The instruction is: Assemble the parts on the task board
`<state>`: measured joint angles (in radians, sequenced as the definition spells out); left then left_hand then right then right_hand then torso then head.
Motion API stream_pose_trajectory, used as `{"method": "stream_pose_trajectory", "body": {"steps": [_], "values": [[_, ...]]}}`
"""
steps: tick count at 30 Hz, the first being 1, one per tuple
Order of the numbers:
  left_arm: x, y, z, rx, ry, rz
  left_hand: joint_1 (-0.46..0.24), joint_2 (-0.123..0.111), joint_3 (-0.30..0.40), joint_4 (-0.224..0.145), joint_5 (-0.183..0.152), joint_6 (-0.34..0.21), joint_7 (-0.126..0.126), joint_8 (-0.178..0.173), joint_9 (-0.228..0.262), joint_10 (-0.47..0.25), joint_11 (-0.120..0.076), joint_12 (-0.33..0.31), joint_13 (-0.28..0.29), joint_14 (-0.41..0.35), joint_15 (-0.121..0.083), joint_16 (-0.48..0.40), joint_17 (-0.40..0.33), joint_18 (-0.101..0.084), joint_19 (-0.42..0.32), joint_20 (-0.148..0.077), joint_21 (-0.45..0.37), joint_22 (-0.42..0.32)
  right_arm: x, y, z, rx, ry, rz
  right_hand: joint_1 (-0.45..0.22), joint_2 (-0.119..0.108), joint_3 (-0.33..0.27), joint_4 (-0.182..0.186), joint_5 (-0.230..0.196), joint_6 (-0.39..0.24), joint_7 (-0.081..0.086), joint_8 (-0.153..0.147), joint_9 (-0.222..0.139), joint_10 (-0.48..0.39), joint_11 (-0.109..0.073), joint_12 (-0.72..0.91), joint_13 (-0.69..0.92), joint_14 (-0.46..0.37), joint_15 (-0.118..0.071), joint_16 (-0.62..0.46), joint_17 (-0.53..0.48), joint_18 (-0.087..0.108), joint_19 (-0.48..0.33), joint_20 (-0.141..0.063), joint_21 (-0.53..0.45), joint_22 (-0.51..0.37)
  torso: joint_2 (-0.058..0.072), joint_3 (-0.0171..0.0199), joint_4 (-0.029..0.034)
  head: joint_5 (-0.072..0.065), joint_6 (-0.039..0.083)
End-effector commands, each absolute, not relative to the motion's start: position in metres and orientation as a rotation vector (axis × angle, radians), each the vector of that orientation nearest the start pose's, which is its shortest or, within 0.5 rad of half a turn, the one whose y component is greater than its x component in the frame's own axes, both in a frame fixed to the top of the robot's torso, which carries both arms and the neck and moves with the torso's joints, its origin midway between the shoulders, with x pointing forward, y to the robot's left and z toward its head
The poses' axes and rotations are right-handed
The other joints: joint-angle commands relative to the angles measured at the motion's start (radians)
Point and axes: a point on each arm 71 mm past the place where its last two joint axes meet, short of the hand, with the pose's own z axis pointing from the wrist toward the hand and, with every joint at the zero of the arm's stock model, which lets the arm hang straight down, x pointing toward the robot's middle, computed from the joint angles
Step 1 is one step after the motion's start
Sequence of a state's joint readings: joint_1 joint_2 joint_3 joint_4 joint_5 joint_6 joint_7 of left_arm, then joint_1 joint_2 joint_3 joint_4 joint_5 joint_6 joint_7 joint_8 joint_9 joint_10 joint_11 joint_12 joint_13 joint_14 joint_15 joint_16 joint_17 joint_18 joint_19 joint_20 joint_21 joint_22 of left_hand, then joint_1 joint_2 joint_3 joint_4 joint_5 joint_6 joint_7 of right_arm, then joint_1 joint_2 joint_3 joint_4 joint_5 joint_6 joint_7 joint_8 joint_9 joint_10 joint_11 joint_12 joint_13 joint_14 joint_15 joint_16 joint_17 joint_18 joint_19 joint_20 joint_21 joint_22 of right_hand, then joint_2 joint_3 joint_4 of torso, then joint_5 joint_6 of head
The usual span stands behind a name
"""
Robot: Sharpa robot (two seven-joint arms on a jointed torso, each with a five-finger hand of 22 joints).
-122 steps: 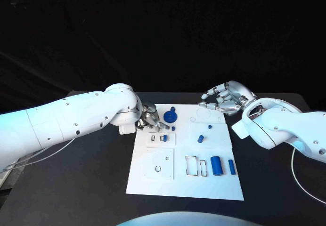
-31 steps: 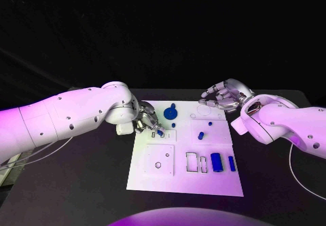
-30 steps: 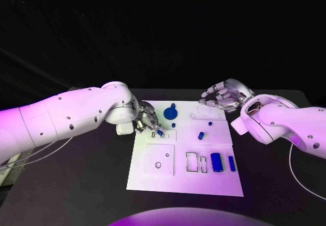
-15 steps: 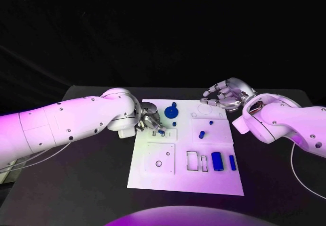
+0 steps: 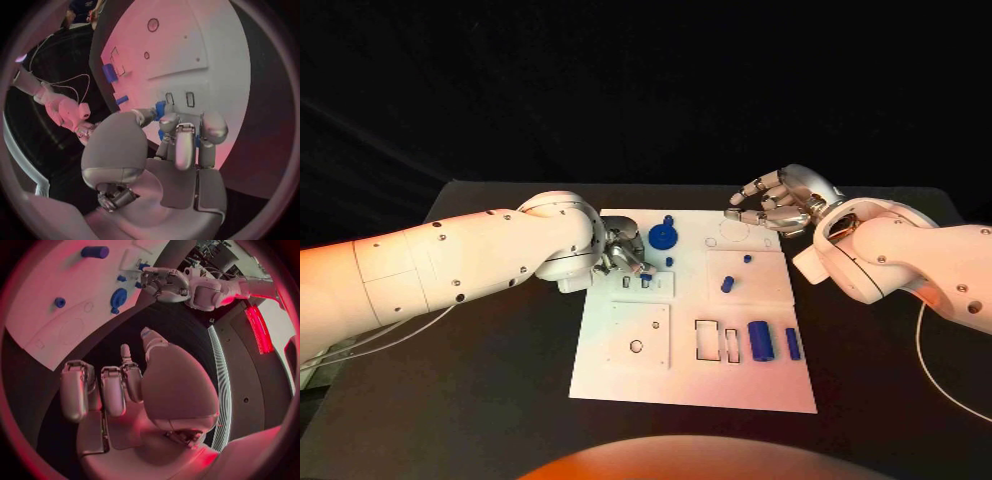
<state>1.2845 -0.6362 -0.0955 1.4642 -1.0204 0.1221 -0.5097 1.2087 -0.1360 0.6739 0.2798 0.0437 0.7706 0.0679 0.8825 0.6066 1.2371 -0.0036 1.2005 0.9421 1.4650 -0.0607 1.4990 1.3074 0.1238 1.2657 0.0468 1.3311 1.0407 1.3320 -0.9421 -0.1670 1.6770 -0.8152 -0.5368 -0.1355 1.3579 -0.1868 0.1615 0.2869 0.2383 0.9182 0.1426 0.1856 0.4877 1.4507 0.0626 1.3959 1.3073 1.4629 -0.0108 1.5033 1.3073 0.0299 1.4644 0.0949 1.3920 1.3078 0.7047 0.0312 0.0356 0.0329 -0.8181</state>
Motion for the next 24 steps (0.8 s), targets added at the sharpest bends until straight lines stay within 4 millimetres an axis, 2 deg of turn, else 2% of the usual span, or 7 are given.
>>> {"method": "stream_pose_trajectory", "body": {"steps": [1, 8, 15, 21, 24], "values": [[0.4867, 0.1259, -0.2071, -0.046, 2.318, -0.542, -0.001, -0.008, 0.216, -0.21, 0.007, 0.007, 0.001, 0.002, 0.001, 0.007, -0.003, 0.006, 0.001, 0.058, -0.005, 0.005, 0.09, -0.017, 0.008, -0.001, 0.006, 0.002, 0.4671, -0.2221, -0.1623, 0.497, 1.684, 0.841, -0.001, -0.001, -0.006, -0.001, 0.001, -0.005, 0.001, 0.003, 0.001, -0.008, -0.002, -0.006, 0.11, 0.067, 0.0, -0.005, 0.089, 0.019, -0.003, 0.001, -0.003, 0.144, -0.001, 0.0009, 0.0007, 0.0, -0.003], [0.4867, 0.1269, -0.2085, -0.048, 2.334, -0.523, -0.007, -0.011, 0.224, -0.214, 0.007, 0.012, -0.001, 0.002, 0.001, 0.013, -0.004, 0.009, 0.005, 0.06, -0.006, 0.008, 0.096, -0.017, 0.011, -0.002, 0.008, 0.004, 0.4672, -0.2224, -0.1625, 0.498, 1.685, 0.84, -0.001, -0.001, -0.006, -0.001, 0.001, -0.005, 0.001, 0.003, 0.001, -0.008, -0.002, -0.006, 0.11, 0.067, 0.0, -0.005, 0.089, 0.019, -0.003, 0.001, -0.003, 0.144, -0.001, 0.0014, 0.0004, -0.001, -0.007], [0.4862, 0.1282, -0.2116, -0.051, 2.361, -0.506, -0.014, -0.015, 0.233, -0.221, 0.009, 0.017, -0.002, 0.001, 0.001, 0.021, -0.006, 0.013, 0.011, 0.063, -0.007, 0.01, 0.102, -0.018, 0.016, -0.003, 0.011, 0.011, 0.4672, -0.2229, -0.1622, 0.5, 1.679, 0.84, 0.002, -0.002, -0.006, -0.001, 0.001, -0.006, 0.001, 0.004, 0.002, -0.01, -0.002, -0.009, 0.107, 0.066, 0.0, -0.006, 0.086, 0.02, -0.005, 0.001, -0.007, 0.142, -0.002, 0.0001, 0.0004, -0.003, -0.01], [0.4863, 0.1293, -0.2131, -0.057, 2.371, -0.497, -0.017, -0.016, 0.236, -0.223, 0.009, 0.019, -0.003, 0.0, 0.001, 0.023, -0.006, 0.014, 0.013, 0.064, -0.008, 0.011, 0.103, -0.019, 0.017, -0.003, 0.012, 0.013, 0.4676, -0.2238, -0.1616, 0.502, 1.668, 0.837, 0.002, -0.002, -0.006, -0.001, 0.001, -0.006, 0.001, 0.004, 0.002, -0.01, -0.002, -0.009, 0.107, 0.066, 0.0, -0.006, 0.086, 0.02, -0.005, 0.001, -0.007, 0.142, -0.002, 0.0003, 0.0021, -0.009, -0.01], [0.4861, 0.1294, -0.2135, -0.058, 2.375, -0.492, -0.018, -0.017, 0.237, -0.224, 0.01, 0.02, -0.003, 0.0, 0.001, 0.024, -0.006, 0.014, 0.013, 0.064, -0.008, 0.011, 0.104, -0.019, 0.018, -0.003, 0.013, 0.014, 0.4684, -0.225, -0.1602, 0.505, 1.643, 0.839, 0.001, -0.002, -0.009, 0.0, 0.001, -0.006, 0.001, 0.006, 0.003, -0.021, -0.002, -0.025, 0.094, 0.061, -0.001, -0.015, 0.067, 0.026, -0.02, 0.001, -0.033, 0.125, -0.002, -0.0001, 0.0016, -0.009, -0.011]]}}
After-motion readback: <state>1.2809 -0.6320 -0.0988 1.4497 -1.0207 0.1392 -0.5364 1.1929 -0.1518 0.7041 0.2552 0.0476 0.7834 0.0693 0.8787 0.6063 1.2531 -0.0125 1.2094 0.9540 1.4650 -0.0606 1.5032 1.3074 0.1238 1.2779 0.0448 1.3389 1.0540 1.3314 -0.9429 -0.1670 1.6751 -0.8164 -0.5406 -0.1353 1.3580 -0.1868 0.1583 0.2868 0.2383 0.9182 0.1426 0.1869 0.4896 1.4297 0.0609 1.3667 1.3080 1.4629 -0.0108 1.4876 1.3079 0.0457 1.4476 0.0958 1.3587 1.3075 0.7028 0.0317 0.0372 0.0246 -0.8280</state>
